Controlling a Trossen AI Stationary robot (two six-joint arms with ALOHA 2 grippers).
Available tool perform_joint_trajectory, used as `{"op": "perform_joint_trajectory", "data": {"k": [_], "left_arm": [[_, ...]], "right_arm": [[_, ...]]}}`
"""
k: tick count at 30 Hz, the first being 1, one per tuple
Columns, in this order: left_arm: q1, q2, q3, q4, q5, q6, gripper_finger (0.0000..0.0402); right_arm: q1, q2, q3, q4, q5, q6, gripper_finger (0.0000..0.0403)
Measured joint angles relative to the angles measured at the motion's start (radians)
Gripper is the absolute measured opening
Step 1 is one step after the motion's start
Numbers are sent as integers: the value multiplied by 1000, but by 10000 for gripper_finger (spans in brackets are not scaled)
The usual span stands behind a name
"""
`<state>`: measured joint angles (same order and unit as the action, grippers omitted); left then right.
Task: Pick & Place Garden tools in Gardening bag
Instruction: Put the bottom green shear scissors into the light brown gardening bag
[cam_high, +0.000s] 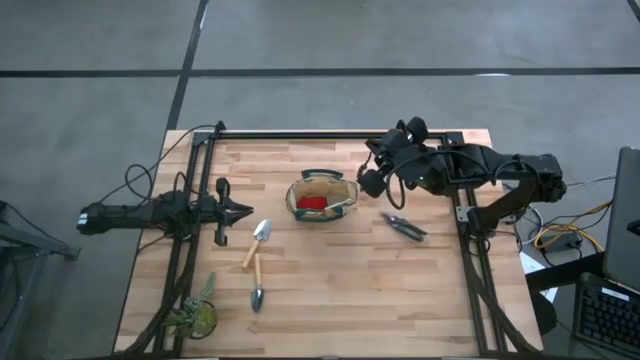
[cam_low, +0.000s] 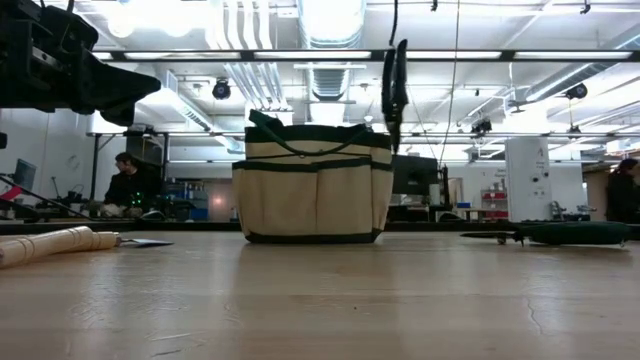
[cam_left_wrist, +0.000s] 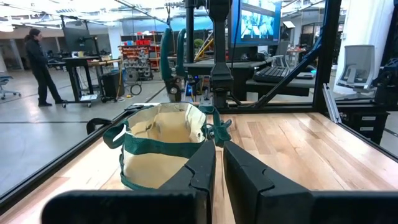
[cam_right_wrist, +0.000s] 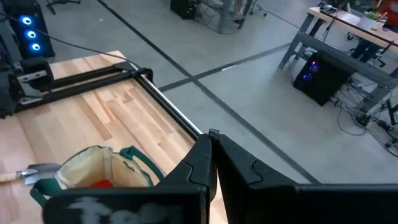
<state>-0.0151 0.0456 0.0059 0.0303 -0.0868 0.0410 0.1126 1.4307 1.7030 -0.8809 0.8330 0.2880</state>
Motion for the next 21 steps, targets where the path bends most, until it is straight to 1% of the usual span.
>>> {"op": "perform_joint_trajectory", "data": {"k": [6, 13, 21], "left_arm": [[0, 0, 0, 0, 0, 0, 37], [0, 0, 0, 0, 0, 0, 37], [0, 0, 0, 0, 0, 0, 37]], "right_arm": [[-3, 0, -15, 12, -3, 1, 11], [-8, 0, -32, 87, -30, -9, 11], [-16, -1, -52, 132, -33, -27, 11]]}}
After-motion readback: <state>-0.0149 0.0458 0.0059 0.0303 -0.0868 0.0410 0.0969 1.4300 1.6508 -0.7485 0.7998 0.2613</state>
